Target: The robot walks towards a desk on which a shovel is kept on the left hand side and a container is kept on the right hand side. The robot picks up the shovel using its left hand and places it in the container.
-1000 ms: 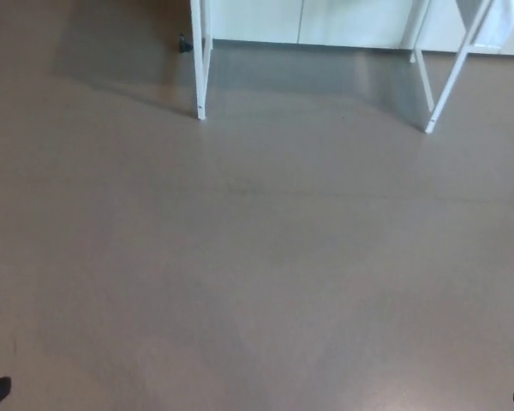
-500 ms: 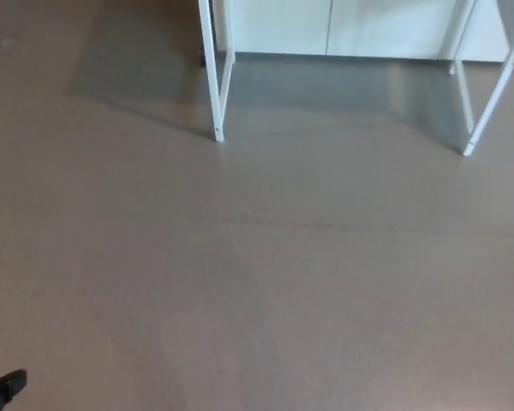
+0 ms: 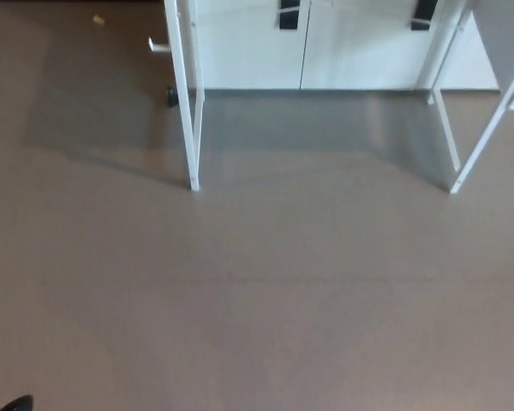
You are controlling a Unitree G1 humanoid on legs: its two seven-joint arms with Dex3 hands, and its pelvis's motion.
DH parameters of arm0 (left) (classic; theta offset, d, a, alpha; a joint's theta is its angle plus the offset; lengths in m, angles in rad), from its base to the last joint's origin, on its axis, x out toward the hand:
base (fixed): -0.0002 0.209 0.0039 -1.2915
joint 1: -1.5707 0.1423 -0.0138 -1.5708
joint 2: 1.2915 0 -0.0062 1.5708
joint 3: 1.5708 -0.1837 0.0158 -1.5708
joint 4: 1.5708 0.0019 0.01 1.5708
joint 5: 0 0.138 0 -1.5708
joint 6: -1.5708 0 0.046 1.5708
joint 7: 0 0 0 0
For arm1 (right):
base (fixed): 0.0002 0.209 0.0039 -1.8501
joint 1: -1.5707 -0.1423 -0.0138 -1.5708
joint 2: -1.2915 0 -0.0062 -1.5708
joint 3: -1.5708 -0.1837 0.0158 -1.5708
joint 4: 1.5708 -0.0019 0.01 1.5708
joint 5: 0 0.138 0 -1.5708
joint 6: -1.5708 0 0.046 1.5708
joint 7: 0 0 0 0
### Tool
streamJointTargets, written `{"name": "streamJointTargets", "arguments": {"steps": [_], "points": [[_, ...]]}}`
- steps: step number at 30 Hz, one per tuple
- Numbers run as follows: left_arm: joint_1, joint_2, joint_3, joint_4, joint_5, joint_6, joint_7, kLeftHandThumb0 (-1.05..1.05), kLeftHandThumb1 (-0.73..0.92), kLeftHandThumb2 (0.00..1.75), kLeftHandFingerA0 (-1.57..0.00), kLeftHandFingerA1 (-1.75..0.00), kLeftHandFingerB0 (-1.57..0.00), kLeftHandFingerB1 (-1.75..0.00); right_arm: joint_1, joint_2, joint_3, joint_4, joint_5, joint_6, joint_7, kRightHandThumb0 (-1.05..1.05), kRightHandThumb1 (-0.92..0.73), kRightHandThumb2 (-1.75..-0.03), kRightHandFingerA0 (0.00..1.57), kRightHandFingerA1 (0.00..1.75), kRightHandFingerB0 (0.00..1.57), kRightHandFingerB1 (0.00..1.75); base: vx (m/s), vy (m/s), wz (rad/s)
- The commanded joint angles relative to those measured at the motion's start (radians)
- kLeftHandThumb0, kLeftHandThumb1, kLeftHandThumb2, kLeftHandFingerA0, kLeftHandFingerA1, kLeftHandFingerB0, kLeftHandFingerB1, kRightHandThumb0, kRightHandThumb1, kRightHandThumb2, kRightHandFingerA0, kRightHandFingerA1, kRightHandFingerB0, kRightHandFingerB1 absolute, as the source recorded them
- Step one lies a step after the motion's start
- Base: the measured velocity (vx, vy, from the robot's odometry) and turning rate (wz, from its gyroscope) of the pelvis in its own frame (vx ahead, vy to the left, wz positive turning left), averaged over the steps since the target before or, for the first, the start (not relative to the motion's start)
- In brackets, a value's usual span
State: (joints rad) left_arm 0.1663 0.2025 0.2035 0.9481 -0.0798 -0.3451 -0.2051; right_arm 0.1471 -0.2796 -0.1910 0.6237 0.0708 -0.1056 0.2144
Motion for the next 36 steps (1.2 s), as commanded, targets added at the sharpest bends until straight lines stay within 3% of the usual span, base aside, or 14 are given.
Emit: {"name": "streamJointTargets", "arguments": {"steps": [1,16,29,30,36], "points": [[0.011,0.003,0.001,0.007,0.002,-0.05,0.004,-0.16,0.55,0.58,-0.27,-0.34,-0.23,-0.31,0.01,-0.015,0.002,-0.014,-0.005,0.006,0.001,-0.27,-0.58,-0.57,0.45,0.44,0.3,0.37,0.32,0.076,0.1],[0.019,0.018,0.009,-0.014,-0.004,-0.049,-0.003,-0.16,0.55,0.58,-0.27,-0.34,-0.23,-0.31,0.012,0.0,0.011,-0.03,-0.004,0.011,-0.005,-0.27,-0.58,-0.57,0.45,0.44,0.3,0.37,0.35,-0.061,0.13],[0.017,0.023,0.016,-0.004,-0.009,-0.05,-0.006,-0.16,0.55,0.58,-0.27,-0.34,-0.23,-0.31,-0.003,0.003,0.021,-0.024,-0.011,0.019,-0.009,-0.27,-0.58,-0.57,0.45,0.44,0.3,0.37,0.32,0.128,-0.1],[0.02,-0.033,-0.012,-0.032,0.011,-0.071,0.027,-0.18,0.56,0.58,-0.25,-0.34,-0.23,-0.3,0.022,0.014,0.026,-0.08,-0.023,-0.016,-0.032,-0.46,-0.55,-0.56,0.27,0.36,0.26,0.34,0.21,0.03,0.08],[0.028,-0.028,-0.032,-0.043,0.027,-0.08,0.046,-0.22,0.55,0.59,-0.26,-0.35,-0.23,-0.31,0.014,0.008,0.037,-0.057,-0.058,-0.046,-0.064,-0.49,-0.58,-0.58,0.34,0.38,0.29,0.35,0.2,-0.08,0.12]]}}
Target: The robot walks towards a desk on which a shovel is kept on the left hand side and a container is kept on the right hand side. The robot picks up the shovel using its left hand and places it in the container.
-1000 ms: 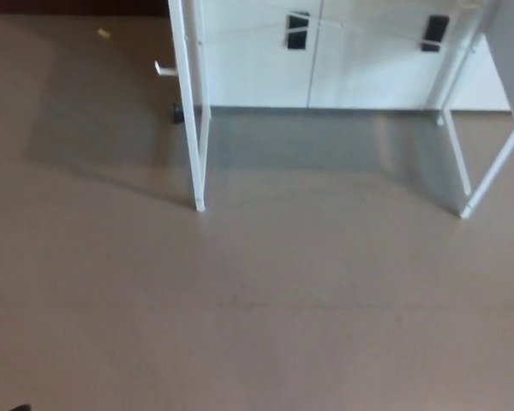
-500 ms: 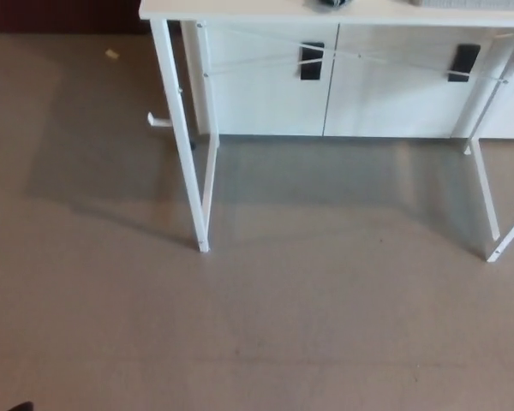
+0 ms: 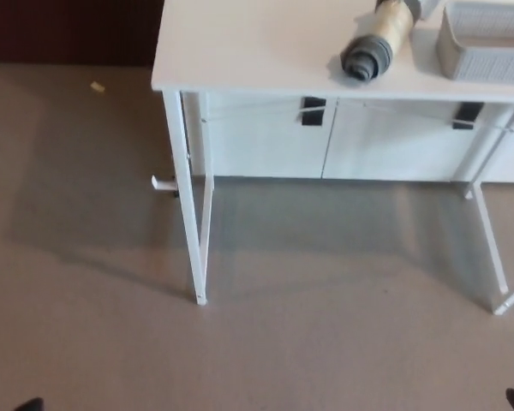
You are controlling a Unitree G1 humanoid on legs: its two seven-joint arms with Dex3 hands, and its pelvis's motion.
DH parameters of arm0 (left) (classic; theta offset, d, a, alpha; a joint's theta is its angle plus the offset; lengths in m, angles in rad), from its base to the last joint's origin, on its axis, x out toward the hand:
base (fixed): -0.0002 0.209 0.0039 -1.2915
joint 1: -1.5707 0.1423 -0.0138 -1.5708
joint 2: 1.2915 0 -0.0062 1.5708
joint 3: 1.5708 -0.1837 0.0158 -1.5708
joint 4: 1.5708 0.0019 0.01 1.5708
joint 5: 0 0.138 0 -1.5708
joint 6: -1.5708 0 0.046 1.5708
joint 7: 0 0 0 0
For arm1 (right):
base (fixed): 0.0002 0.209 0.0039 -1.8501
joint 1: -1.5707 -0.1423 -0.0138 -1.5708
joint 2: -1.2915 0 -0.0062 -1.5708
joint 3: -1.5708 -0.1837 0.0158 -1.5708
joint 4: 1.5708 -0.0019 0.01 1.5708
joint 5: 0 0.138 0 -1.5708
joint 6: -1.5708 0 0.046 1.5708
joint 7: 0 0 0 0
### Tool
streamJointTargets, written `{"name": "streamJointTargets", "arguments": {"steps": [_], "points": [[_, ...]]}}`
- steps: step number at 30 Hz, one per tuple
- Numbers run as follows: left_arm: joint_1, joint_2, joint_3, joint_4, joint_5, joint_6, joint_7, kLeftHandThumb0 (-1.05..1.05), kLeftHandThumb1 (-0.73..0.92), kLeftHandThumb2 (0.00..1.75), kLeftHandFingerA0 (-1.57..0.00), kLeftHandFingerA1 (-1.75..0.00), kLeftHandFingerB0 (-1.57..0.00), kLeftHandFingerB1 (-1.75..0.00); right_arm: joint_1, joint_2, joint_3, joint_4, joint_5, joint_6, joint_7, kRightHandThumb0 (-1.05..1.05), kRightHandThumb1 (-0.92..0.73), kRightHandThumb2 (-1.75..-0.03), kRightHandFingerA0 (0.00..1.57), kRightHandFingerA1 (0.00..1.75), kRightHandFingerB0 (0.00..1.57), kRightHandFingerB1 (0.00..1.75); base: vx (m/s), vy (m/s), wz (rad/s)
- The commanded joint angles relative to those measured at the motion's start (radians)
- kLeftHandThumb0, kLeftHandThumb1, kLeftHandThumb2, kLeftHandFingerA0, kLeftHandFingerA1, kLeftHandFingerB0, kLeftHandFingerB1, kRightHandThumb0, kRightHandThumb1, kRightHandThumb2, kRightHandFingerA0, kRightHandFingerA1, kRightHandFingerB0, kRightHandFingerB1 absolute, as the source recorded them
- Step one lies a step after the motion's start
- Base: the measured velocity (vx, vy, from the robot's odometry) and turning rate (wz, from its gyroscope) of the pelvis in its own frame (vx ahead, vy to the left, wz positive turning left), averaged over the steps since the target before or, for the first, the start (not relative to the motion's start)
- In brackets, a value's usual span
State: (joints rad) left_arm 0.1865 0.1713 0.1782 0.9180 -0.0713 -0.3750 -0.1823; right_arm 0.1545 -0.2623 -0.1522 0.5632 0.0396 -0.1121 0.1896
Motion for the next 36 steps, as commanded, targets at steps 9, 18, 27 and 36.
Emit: {"name": "streamJointTargets", "arguments": {"steps": [9,18,27,36], "points": [[0.008,0.001,-0.004,-0.012,0.015,-0.053,0.02,-0.19,0.56,0.59,-0.26,-0.34,-0.23,-0.31,-0.01,-0.008,0.007,0.024,-0.026,-0.045,-0.043,-0.45,-0.59,-0.57,0.37,0.39,0.31,0.36,0.2,-0.19,0.07],[0.005,-0.007,0.002,-0.001,0.009,-0.058,0.023,-0.17,0.56,0.58,-0.26,-0.34,-0.24,-0.31,-0.033,-0.012,0.01,0.059,-0.022,-0.06,-0.036,-0.52,-0.58,-0.57,0.36,0.39,0.32,0.36,0.13,0.012,-0.07],[0.01,0.002,-0.008,0.013,0.021,-0.06,0.03,-0.2,0.55,0.59,-0.27,-0.35,-0.24,-0.31,-0.016,-0.005,0.015,0.041,-0.021,-0.038,-0.037,-0.44,-0.58,-0.57,0.36,0.38,0.32,0.36,0.06,-0.001,0.06],[0.022,-0.004,-0.006,0.007,0.018,-0.077,0.03,-0.18,0.56,0.58,-0.27,-0.35,-0.25,-0.31,-0.015,-0.006,0.021,0.042,-0.019,-0.036,-0.027,-0.41,-0.58,-0.57,0.35,0.39,0.31,0.36,0.03,-0.374,0.04]]}}
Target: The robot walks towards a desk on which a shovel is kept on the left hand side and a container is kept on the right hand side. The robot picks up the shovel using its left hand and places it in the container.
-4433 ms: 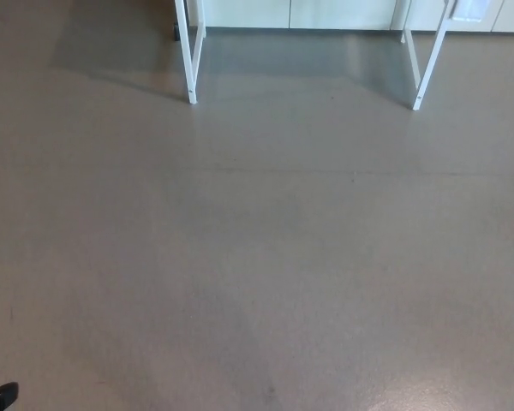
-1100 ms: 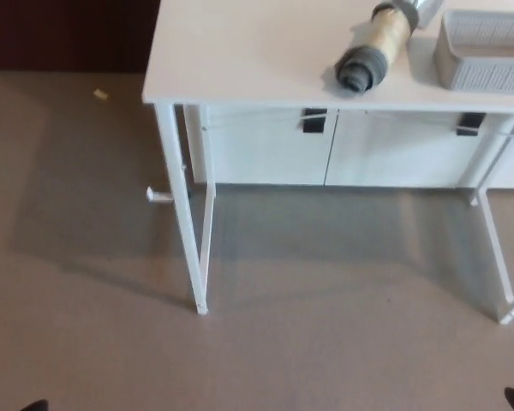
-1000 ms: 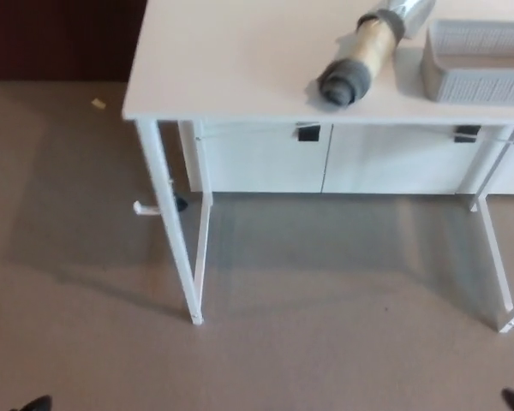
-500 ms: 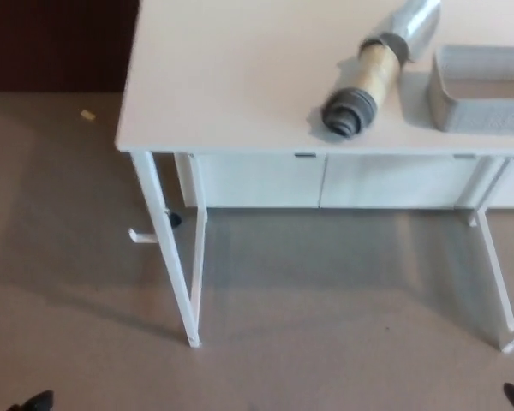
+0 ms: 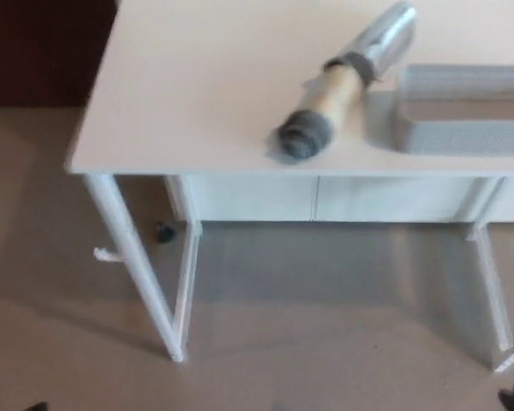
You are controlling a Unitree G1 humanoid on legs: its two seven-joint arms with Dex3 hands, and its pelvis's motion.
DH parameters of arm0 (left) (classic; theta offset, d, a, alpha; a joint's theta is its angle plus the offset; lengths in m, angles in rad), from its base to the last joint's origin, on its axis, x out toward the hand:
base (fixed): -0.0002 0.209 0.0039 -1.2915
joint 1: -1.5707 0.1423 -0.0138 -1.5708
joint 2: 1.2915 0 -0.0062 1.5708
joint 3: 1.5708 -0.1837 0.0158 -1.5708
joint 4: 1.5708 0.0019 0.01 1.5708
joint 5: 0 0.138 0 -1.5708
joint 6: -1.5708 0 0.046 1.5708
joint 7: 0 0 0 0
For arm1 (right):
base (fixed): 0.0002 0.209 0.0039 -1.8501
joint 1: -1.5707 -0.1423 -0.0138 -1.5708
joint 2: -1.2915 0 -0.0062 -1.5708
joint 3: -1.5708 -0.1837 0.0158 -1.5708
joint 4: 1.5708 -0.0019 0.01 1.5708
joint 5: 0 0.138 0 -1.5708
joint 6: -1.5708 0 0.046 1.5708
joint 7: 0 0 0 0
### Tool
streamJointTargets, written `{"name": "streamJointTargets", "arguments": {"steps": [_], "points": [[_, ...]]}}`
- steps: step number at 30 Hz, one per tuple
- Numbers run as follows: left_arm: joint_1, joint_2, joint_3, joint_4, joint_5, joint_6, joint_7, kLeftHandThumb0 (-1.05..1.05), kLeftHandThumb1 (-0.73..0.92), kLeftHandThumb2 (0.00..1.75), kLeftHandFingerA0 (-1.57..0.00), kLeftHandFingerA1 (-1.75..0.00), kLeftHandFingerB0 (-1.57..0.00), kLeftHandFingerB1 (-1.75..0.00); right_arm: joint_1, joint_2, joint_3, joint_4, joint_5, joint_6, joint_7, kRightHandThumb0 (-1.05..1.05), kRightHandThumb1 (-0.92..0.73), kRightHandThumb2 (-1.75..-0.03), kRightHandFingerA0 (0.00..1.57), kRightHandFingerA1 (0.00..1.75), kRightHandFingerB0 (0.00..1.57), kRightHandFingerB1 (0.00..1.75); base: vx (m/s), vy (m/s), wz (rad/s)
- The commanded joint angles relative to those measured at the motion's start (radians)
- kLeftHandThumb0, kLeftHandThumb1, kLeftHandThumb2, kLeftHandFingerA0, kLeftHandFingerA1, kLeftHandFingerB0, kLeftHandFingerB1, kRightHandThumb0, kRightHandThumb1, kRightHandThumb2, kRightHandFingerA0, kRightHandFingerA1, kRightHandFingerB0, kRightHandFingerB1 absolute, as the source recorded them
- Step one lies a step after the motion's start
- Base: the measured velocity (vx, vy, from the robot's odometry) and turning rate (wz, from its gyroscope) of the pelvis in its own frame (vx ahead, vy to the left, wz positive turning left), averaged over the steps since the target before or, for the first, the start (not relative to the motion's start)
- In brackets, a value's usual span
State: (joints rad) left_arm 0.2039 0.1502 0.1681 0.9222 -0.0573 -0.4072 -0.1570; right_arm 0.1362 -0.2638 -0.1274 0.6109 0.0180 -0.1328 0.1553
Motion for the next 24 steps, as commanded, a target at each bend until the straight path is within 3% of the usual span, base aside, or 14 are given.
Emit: {"name": "streamJointTargets", "arguments": {"steps": [1,24], "points": [[0.004,0.019,0.004,0.004,0.006,-0.043,0.007,-0.19,0.55,0.59,-0.27,-0.35,-0.25,-0.31,0.003,-0.003,-0.005,-0.009,0.009,-0.013,0.012,-0.41,-0.58,-0.57,0.35,0.39,0.31,0.36,0.08,-0.214,0.07],[-0.014,0.026,0.008,0.009,-0.002,-0.037,0.009,-0.17,0.56,0.58,-0.27,-0.34,-0.24,-0.31,-0.039,-0.004,0.005,0.033,-0.001,-0.026,0.023,-0.47,-0.59,-0.57,0.36,0.41,0.32,0.37,0.08,0.026,0.02]]}}
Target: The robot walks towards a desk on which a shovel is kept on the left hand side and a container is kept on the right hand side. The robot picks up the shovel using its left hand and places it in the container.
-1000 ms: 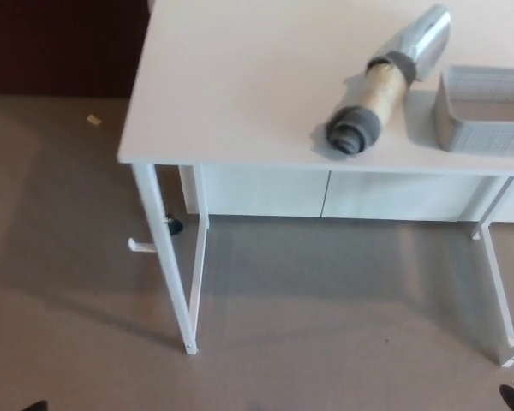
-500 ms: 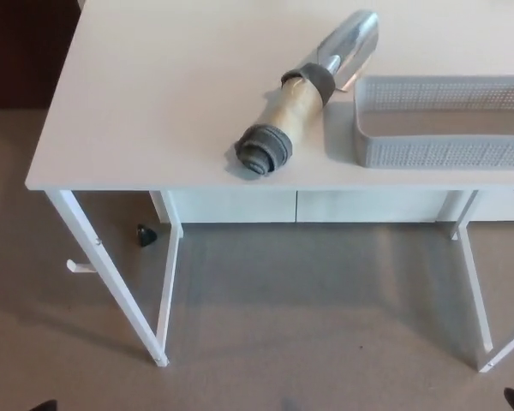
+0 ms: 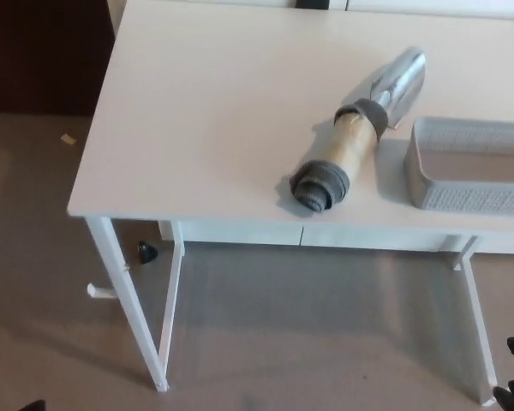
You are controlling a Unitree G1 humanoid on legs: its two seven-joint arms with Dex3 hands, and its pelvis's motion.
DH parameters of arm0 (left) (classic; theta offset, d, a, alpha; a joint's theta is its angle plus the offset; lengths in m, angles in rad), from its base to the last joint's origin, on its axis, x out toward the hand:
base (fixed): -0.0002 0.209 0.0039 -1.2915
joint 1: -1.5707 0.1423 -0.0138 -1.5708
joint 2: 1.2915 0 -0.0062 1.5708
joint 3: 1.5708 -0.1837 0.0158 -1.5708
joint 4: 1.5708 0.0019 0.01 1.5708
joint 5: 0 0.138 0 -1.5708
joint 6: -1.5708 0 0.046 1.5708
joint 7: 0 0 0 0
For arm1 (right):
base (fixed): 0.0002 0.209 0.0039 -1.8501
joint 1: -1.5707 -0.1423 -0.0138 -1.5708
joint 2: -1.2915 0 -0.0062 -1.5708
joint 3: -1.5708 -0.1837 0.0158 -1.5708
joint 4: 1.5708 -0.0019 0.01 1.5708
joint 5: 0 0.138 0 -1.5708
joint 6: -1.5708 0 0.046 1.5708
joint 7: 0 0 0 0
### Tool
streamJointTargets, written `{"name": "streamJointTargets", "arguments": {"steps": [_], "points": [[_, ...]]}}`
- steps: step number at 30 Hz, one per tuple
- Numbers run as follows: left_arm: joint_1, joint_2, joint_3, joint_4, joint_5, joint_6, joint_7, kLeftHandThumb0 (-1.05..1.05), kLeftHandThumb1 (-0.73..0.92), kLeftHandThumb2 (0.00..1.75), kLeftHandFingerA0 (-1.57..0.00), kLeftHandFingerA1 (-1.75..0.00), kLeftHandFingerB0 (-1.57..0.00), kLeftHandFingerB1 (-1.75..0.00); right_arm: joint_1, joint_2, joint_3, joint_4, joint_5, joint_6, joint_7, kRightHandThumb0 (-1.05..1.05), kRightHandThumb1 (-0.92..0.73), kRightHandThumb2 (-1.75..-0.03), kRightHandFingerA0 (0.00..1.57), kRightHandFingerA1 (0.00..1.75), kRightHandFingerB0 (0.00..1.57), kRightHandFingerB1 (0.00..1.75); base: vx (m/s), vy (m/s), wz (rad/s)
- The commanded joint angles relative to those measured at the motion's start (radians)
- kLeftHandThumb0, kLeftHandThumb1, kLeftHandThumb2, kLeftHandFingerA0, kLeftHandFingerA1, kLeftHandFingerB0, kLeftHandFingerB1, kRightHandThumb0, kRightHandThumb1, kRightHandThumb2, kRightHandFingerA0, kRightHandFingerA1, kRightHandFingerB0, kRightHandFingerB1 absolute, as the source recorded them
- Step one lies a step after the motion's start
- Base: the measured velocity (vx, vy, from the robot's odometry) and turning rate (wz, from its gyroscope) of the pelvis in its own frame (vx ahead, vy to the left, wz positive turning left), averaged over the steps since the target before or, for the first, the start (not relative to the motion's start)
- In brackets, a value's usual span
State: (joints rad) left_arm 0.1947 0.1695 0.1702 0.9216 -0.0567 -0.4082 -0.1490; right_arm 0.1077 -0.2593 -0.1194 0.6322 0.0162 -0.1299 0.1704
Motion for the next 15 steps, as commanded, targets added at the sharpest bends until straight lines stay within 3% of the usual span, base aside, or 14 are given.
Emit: {"name": "streamJointTargets", "arguments": {"steps": [1,2,3,9,15], "points": [[-0.004,0.007,0.005,0.008,0.001,-0.037,0.004,-0.18,0.56,0.59,-0.27,-0.35,-0.24,-0.31,-0.009,-0.008,-0.003,0.012,0.002,-0.031,0.009,-0.49,-0.58,-0.57,0.36,0.41,0.32,0.37,0.2,-0.112,0.11],[-0.003,0.008,0.003,0.007,0.004,-0.037,0.006,-0.18,0.55,0.59,-0.27,-0.35,-0.24,-0.31,-0.009,-0.008,-0.003,0.013,0.001,-0.031,0.008,-0.47,-0.4,-0.81,0.31,0.54,0.22,0.48,0.19,-0.165,0.12],[-0.006,0.009,0.003,0.007,0.005,-0.034,0.01,-0.18,0.55,0.59,-0.27,-0.35,-0.24,-0.31,-0.012,-0.009,-0.001,0.011,-0.002,-0.031,0.007,-0.49,-0.58,-0.57,0.36,0.4,0.32,0.37,0.21,-0.222,0.17],[-0.012,0.004,0.012,0.016,-0.005,-0.038,0.002,-0.17,0.56,0.58,-0.27,-0.34,-0.24,-0.31,-0.027,-0.01,0.005,0.012,-0.01,-0.018,0.003,-0.49,-0.59,-0.58,0.36,0.41,0.32,0.37,0.14,-0.219,0.1],[-0.017,0.005,0.015,0.02,-0.006,-0.036,0.002,-0.17,0.56,0.58,-0.27,-0.34,-0.24,-0.31,-0.039,-0.009,0.012,-0.001,-0.018,0.0,-0.004,-0.48,-0.59,-0.58,0.37,0.4,0.33,0.37,0.03,0.005,-0.11]]}}
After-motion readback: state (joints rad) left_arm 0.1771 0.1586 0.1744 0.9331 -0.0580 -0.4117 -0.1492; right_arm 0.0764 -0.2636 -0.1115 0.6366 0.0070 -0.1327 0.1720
